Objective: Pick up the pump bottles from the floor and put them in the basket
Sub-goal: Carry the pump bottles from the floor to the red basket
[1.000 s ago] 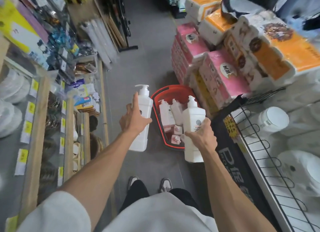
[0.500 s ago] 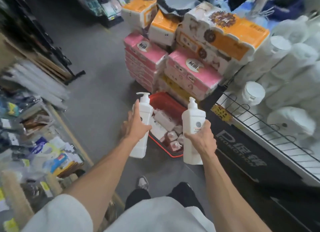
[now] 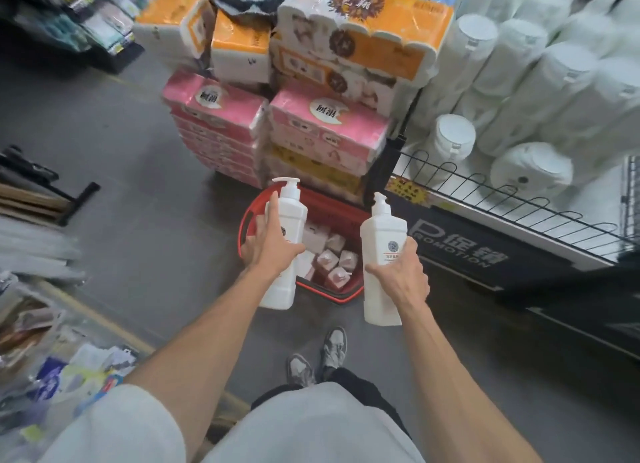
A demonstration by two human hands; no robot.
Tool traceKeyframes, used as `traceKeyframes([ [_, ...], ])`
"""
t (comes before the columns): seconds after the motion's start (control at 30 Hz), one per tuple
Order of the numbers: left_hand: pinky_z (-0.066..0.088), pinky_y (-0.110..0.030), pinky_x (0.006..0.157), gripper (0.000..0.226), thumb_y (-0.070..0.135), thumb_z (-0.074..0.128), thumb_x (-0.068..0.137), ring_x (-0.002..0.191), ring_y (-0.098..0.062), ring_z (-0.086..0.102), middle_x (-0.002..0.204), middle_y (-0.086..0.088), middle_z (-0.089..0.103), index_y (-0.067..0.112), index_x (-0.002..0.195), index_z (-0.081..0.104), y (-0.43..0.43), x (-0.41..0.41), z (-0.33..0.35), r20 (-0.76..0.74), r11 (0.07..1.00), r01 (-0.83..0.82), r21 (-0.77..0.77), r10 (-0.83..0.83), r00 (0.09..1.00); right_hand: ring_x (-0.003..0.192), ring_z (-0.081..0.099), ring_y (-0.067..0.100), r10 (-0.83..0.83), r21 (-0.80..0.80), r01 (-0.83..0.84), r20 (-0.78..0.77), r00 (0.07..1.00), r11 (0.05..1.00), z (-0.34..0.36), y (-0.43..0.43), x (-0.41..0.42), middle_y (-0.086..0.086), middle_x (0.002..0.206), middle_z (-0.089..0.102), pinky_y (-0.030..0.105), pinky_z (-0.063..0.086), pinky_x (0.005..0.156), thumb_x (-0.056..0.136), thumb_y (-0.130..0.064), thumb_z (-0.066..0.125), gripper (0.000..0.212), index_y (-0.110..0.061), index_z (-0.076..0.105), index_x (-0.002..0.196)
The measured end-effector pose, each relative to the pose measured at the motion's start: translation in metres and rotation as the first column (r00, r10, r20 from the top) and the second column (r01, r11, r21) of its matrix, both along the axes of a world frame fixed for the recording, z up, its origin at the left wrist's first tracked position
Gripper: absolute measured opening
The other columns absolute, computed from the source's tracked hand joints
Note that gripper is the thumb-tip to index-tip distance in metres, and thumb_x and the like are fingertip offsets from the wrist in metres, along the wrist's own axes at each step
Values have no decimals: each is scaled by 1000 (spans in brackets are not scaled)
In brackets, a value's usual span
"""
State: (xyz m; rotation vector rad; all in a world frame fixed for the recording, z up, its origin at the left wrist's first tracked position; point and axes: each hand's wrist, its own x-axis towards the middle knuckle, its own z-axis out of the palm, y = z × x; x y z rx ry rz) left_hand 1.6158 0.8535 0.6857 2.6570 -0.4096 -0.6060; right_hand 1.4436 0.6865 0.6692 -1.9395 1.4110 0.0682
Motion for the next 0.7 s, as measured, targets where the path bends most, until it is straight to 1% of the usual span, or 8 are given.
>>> traceKeyframes([
  [0.13, 42, -49, 97, 117, 40, 77, 76, 117, -43, 55, 148, -9, 36, 42, 155, -9, -17, 7, -2, 11, 998, 56, 17, -56, 998, 89, 56, 27, -42, 9, 42, 4, 999, 999, -7, -12, 3, 1, 106, 57, 37, 39, 75, 67, -46, 81, 77, -26, 32, 122],
  [0.23, 42, -48, 97, 115, 40, 76, 76, 117, -43, 55, 149, -9, 35, 42, 155, -9, -30, 12, -2, 14, 996, 80, 28, -81, 997, 90, 57, 26, -52, 10, 52, 12, 999, 999, -10, -22, 7, 0, 104, 56, 36, 39, 74, 66, -47, 82, 78, -26, 31, 121],
  [0.43, 46, -49, 89, 115, 41, 77, 75, 112, -42, 57, 142, -9, 41, 41, 155, -6, -52, 24, -8, 25, 995, 99, 15, -100, 995, 89, 59, 24, -58, 3, 58, 7, 998, 998, -20, -38, 18, -1, 103, 58, 35, 41, 73, 64, -45, 81, 78, -27, 32, 121],
  [0.63, 44, -48, 90, 114, 42, 75, 78, 112, -44, 57, 143, -9, 40, 43, 154, -10, -61, 45, -21, -16, 990, 141, 25, -140, 990, 88, 61, 24, -111, 20, 112, -29, 993, 994, -31, -35, 34, -1, 102, 57, 37, 44, 73, 65, -46, 80, 77, -28, 32, 121],
  [0.7, 44, -48, 90, 113, 43, 75, 79, 112, -44, 57, 143, -9, 40, 43, 154, -10, -64, 57, -26, -29, 986, 164, 39, -163, 986, 88, 60, 25, -140, 28, 142, -43, 989, 990, -36, -33, 42, -1, 102, 57, 37, 43, 74, 66, -45, 80, 76, -27, 32, 122],
])
